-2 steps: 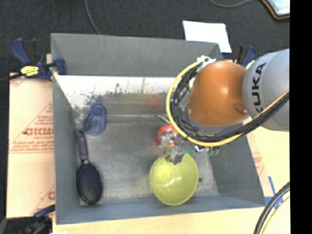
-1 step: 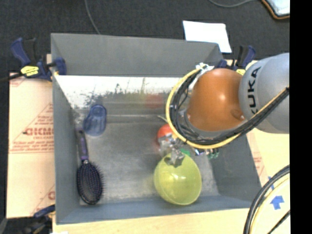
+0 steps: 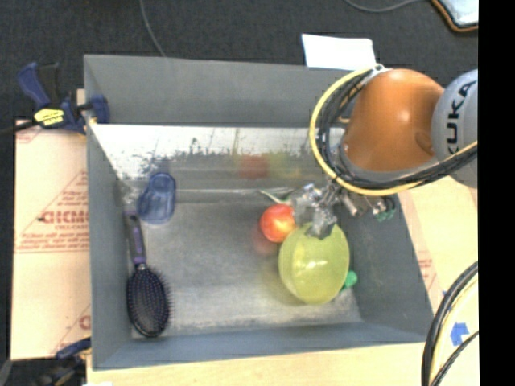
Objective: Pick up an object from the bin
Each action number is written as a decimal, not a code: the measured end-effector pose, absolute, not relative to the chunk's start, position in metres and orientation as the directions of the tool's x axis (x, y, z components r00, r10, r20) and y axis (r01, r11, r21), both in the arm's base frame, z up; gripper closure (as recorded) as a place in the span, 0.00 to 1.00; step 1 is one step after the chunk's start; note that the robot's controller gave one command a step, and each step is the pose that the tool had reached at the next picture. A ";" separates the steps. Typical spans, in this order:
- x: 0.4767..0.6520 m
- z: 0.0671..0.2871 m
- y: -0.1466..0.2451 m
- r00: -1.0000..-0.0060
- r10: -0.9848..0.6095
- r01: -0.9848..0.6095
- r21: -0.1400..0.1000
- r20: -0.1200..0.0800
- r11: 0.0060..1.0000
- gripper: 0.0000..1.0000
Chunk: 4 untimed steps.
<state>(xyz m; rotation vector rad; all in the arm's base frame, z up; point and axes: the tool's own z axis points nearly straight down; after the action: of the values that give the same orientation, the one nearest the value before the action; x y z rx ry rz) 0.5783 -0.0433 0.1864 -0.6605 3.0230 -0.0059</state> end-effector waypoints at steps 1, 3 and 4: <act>0.492 0.152 -0.038 -0.916 -0.399 -0.399 0.001 -0.031 0.917 1.00; 0.545 0.135 -0.019 -0.890 -0.454 -0.454 -0.009 -0.046 0.891 1.00; 0.526 0.139 -0.050 -0.906 -0.420 -0.420 -0.011 -0.045 0.907 1.00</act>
Offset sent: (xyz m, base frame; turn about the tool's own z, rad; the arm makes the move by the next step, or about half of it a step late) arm 0.0000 0.0605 -0.0602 -0.1033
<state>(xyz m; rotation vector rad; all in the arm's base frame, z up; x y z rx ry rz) 0.5260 -0.0499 0.1388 -0.6661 3.0227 -0.0024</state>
